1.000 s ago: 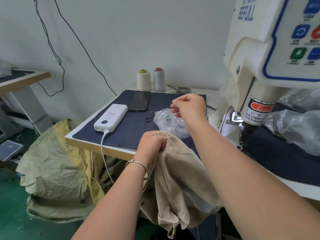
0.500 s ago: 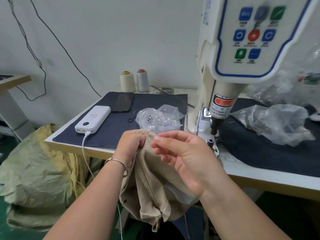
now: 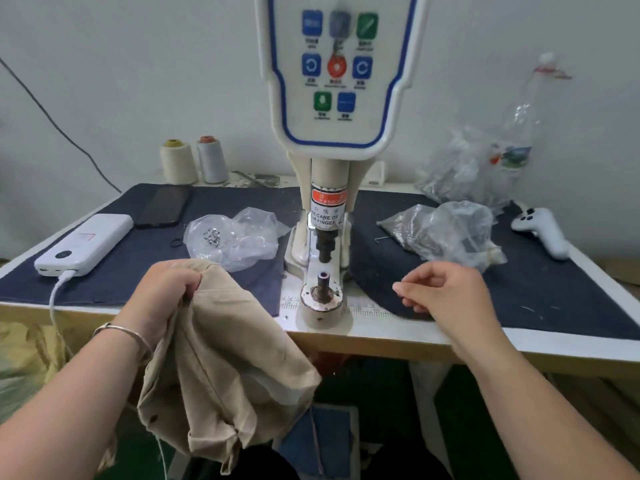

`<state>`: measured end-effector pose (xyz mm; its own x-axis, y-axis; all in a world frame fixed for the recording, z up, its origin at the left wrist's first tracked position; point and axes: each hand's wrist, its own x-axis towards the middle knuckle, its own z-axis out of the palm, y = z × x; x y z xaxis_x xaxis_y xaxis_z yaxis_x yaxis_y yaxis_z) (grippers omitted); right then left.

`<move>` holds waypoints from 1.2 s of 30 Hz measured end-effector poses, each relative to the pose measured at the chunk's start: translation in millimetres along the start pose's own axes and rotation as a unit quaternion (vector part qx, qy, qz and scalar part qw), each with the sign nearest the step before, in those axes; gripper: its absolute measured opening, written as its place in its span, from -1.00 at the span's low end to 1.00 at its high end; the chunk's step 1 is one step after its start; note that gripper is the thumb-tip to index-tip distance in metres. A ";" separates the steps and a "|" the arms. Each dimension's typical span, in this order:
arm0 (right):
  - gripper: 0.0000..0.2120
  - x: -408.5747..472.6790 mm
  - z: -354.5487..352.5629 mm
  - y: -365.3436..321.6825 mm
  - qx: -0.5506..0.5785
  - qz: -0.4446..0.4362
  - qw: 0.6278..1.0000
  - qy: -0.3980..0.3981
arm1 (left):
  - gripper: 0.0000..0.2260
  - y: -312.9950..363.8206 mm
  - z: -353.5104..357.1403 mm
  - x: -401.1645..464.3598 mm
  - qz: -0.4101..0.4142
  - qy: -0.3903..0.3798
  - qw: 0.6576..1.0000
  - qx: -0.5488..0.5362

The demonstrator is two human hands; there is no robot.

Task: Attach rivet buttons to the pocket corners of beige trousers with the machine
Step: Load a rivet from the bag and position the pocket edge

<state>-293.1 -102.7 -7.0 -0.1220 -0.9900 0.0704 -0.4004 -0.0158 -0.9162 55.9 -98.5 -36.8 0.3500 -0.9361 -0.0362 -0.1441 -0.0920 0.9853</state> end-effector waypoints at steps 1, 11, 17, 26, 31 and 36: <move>-0.86 14.2 -4.2 4.4 -0.047 -0.007 0.999 -0.001 | -0.78 5.3 3.5 -0.9 0.009 -0.011 1.000 0.008; -0.84 75.5 -7.4 2.5 -0.431 -0.126 0.875 -0.180 | -0.80 3.5 32.6 -3.5 0.052 -0.011 0.999 -0.008; -0.81 80.2 -9.7 -3.9 -0.498 -0.157 0.823 -0.224 | -0.77 -1.5 28.5 -0.8 0.040 0.006 0.998 -0.040; -0.79 81.1 -22.6 11.7 -0.344 -0.141 0.919 -0.131 | -0.77 -4.3 27.7 0.1 0.049 0.004 0.998 -0.046; -0.86 68.3 -29.5 42.6 -0.235 -0.084 0.968 -0.037 | -0.76 -4.9 27.9 0.5 0.058 0.003 0.997 -0.050; -0.90 66.6 -24.2 53.1 -0.197 -0.069 0.977 -0.035 | -0.77 -7.4 25.8 2.2 0.056 0.013 0.997 -0.046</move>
<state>-344.4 -166.1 -41.5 0.0151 -0.9896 0.1432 -0.7290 -0.1089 -0.6758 33.9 -108.6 -48.4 0.3597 -0.9298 0.0784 -0.0982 0.0459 0.9941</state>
